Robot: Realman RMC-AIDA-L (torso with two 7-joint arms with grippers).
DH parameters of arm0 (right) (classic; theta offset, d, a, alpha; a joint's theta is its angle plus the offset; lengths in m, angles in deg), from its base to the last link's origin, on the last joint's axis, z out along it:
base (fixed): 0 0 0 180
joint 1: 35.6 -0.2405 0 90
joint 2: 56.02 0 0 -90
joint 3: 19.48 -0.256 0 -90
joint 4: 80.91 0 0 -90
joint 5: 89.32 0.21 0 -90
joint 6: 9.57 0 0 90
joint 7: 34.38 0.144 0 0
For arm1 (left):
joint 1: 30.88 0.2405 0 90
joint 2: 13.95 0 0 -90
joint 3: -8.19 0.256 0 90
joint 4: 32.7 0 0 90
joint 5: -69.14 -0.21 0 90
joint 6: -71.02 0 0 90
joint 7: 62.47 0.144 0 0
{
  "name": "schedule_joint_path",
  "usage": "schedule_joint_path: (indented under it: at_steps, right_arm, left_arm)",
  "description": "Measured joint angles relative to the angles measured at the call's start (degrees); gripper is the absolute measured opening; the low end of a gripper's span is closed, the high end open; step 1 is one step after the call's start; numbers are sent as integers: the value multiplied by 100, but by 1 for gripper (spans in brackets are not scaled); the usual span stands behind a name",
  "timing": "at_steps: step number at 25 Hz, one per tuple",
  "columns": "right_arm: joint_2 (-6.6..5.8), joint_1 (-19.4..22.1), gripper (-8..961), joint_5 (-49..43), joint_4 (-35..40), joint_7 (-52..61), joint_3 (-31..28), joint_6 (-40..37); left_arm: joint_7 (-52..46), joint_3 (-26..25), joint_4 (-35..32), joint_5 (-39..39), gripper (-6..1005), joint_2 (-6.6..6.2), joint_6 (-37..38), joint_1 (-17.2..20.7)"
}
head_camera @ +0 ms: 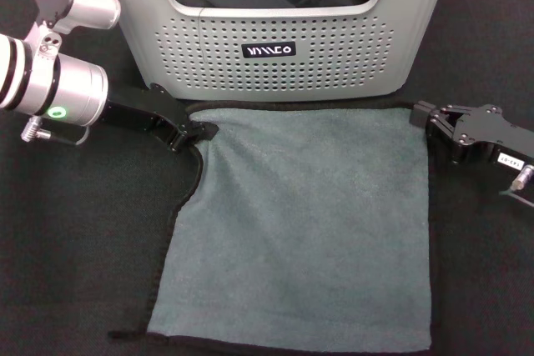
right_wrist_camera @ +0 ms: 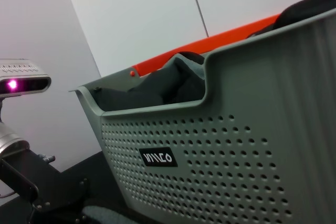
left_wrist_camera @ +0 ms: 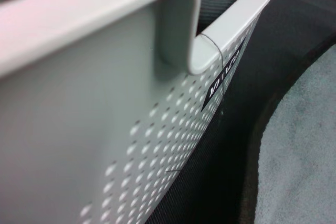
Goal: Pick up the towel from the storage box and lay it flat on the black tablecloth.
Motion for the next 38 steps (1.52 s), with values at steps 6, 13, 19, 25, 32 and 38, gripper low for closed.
schedule_joint_path:
  at_steps: [6,13,19,25,32,38]
  right_arm:
    - [7,-28,20,-5,0,-1,2,-77]
    - [21,-85,96,-246,53,292,7,-249]
    - [67,-30,262,-212,63,246,-23,-264]
    - [69,16,370,-187,63,236,-23,-261]
    - [69,45,594,-184,58,236,-32,-220]
    - [41,126,872,-178,71,203,-38,1]
  left_arm:
    - [-17,-7,0,2,21,1,-3,-3]
    - [-541,-5,-6,7,160,-45,72,-75]
    - [-575,0,-87,-85,410,-13,34,-48]
    - [-600,-8,-320,-104,563,-4,38,61]
    - [-629,-30,-884,-155,703,7,46,292]
    - [-698,-45,-1507,12,753,9,312,600]
